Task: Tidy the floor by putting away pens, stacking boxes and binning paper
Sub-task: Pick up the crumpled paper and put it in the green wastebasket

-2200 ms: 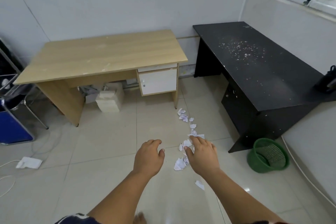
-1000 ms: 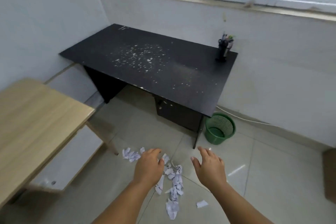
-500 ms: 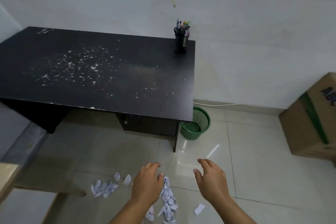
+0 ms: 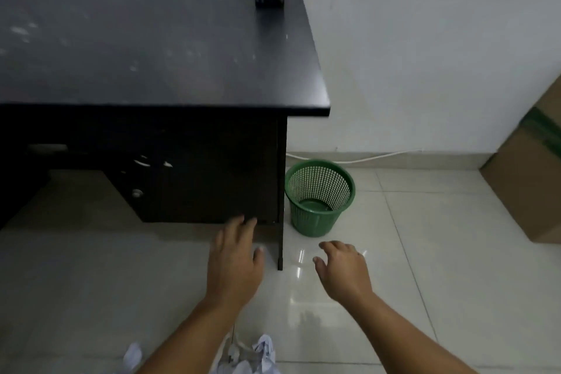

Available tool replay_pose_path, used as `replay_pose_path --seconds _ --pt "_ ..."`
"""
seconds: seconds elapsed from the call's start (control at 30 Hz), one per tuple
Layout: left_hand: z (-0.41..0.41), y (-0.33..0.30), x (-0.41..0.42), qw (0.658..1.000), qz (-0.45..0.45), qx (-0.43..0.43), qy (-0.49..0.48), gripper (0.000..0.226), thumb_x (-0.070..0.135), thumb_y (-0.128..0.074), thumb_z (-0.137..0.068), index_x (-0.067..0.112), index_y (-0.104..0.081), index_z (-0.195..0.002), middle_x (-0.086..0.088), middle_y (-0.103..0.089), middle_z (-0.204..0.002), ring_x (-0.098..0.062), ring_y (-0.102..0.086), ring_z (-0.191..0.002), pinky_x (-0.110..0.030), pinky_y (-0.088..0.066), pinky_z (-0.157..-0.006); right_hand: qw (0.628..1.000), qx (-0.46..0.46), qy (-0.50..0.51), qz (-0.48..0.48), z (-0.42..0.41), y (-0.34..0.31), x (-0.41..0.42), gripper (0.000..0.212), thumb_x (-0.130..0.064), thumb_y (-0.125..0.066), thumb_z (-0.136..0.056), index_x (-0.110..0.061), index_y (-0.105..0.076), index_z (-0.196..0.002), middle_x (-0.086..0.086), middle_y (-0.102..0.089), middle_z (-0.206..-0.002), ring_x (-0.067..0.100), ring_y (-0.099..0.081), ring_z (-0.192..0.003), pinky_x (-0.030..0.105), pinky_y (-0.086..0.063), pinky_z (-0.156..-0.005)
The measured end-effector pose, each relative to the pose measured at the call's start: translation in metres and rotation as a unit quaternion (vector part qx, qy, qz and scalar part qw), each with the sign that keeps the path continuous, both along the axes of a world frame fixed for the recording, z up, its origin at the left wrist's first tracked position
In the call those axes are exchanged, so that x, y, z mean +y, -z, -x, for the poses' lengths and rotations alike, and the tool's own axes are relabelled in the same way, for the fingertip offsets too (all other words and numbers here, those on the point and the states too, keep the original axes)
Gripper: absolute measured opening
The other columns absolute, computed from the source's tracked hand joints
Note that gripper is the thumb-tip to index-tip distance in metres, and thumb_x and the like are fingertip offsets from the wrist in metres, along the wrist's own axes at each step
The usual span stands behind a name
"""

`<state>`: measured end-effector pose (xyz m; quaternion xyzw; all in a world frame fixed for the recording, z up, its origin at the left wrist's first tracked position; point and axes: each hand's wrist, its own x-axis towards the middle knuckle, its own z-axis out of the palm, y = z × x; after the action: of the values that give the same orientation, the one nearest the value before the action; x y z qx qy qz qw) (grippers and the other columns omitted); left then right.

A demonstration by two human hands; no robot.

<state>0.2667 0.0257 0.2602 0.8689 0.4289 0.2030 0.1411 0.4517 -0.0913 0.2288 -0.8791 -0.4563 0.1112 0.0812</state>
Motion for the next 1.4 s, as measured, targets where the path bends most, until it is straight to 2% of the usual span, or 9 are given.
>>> replay_pose_path --seconds 0.13,0.3,0.37,0.5,0.63,0.73,1.1,1.3,1.4 --pt "-0.026 0.051 0.029 0.996 -0.078 0.032 0.006 0.07 0.032 -0.065 -0.084 0.02 -0.034 -0.146 -0.013 -0.025 -0.153 -0.033 -0.02 -0.143 -0.048 -0.029 -0.114 0.999 -0.039 0.012 -0.008 -0.028 0.066 0.029 0.04 -0.043 -0.046 -0.096 -0.021 -0.056 -0.128 0.001 -0.061 -0.125 0.024 -0.052 -0.115 0.037 -0.042 -0.093" --pt "-0.033 0.103 0.039 0.994 -0.093 0.057 0.011 0.083 0.032 -0.068 -0.081 0.02 -0.024 -0.15 -0.016 -0.002 -0.159 -0.035 -0.002 -0.147 -0.053 -0.016 -0.117 0.995 -0.075 0.015 -0.059 -0.051 0.115 0.064 0.046 -0.034 -0.052 -0.093 -0.019 -0.047 -0.135 0.005 -0.052 -0.135 0.028 -0.046 -0.121 0.041 -0.042 -0.097" --pt "-0.036 0.125 0.043 0.993 -0.111 0.045 0.011 0.085 0.029 -0.07 -0.079 0.019 -0.024 -0.151 -0.014 0.006 -0.16 -0.034 0.005 -0.148 -0.055 -0.019 -0.116 0.991 -0.113 0.011 -0.072 -0.06 0.134 0.079 0.053 -0.027 -0.055 -0.091 -0.018 -0.04 -0.141 0.008 -0.044 -0.143 0.03 -0.04 -0.129 0.044 -0.039 -0.102" --pt "-0.039 0.143 0.049 0.995 -0.095 0.007 0.028 0.09 0.022 -0.071 -0.079 0.023 -0.018 -0.152 -0.006 0.021 -0.16 -0.028 0.016 -0.147 -0.052 -0.043 -0.104 0.986 -0.158 -0.007 -0.059 -0.081 0.154 0.105 0.063 -0.02 -0.057 -0.09 -0.017 -0.031 -0.147 0.01 -0.038 -0.149 0.033 -0.029 -0.139 0.049 -0.029 -0.113" --pt "-0.039 0.147 0.054 0.995 -0.093 0.003 0.04 0.093 0.018 -0.069 -0.079 0.024 -0.013 -0.153 -0.003 0.025 -0.158 -0.026 0.019 -0.147 -0.047 -0.049 -0.098 0.984 -0.174 -0.013 -0.046 -0.093 0.156 0.111 0.045 -0.014 -0.05 -0.088 -0.021 -0.046 -0.133 0.006 -0.057 -0.124 0.03 -0.042 -0.124 0.049 -0.028 -0.111" --pt "-0.037 0.147 0.057 0.993 -0.104 0.013 0.046 0.093 0.02 -0.068 -0.081 0.023 -0.011 -0.154 -0.004 0.026 -0.158 -0.027 0.02 -0.146 -0.051 -0.044 -0.103 0.981 -0.191 -0.017 -0.042 -0.093 0.155 0.105 0.033 -0.015 -0.045 -0.09 -0.023 -0.057 -0.12 0.004 -0.059 -0.11 0.028 -0.048 -0.113 0.05 -0.028 -0.109" --pt "-0.009 0.154 0.024 0.998 -0.027 0.038 0.042 0.072 0.024 -0.058 -0.088 0.022 -0.021 -0.151 -0.006 0.002 -0.162 -0.024 0.001 -0.148 -0.044 -0.009 -0.121 0.977 -0.184 -0.039 -0.099 -0.045 0.167 0.038 0.034 -0.014 -0.055 -0.09 -0.027 -0.061 -0.12 -0.001 -0.058 -0.099 0.024 -0.056 -0.101 0.054 -0.026 -0.11" --pt "0.019 0.184 -0.029 0.995 0.034 0.07 0.057 0.05 0.025 -0.055 -0.09 0.017 -0.047 -0.139 -0.005 -0.042 -0.146 -0.023 -0.034 -0.134 -0.034 -0.03 -0.112 0.978 -0.171 -0.053 -0.109 -0.003 0.169 -0.021 0.037 -0.014 -0.061 -0.088 -0.027 -0.06 -0.122 -0.003 -0.058 -0.1 0.023 -0.056 -0.1 0.054 -0.025 -0.111" --pt "0.025 0.196 -0.044 0.995 0.044 0.06 0.065 0.044 0.024 -0.057 -0.089 0.016 -0.054 -0.132 -0.001 -0.052 -0.135 -0.021 -0.043 -0.124 -0.033 -0.037 -0.104 0.974 -0.168 -0.073 -0.132 0.015 0.17 -0.04 0.037 -0.014 -0.064 -0.086 -0.027 -0.061 -0.121 -0.004 -0.059 -0.099 0.022 -0.057 -0.098 0.054 -0.026 -0.111"
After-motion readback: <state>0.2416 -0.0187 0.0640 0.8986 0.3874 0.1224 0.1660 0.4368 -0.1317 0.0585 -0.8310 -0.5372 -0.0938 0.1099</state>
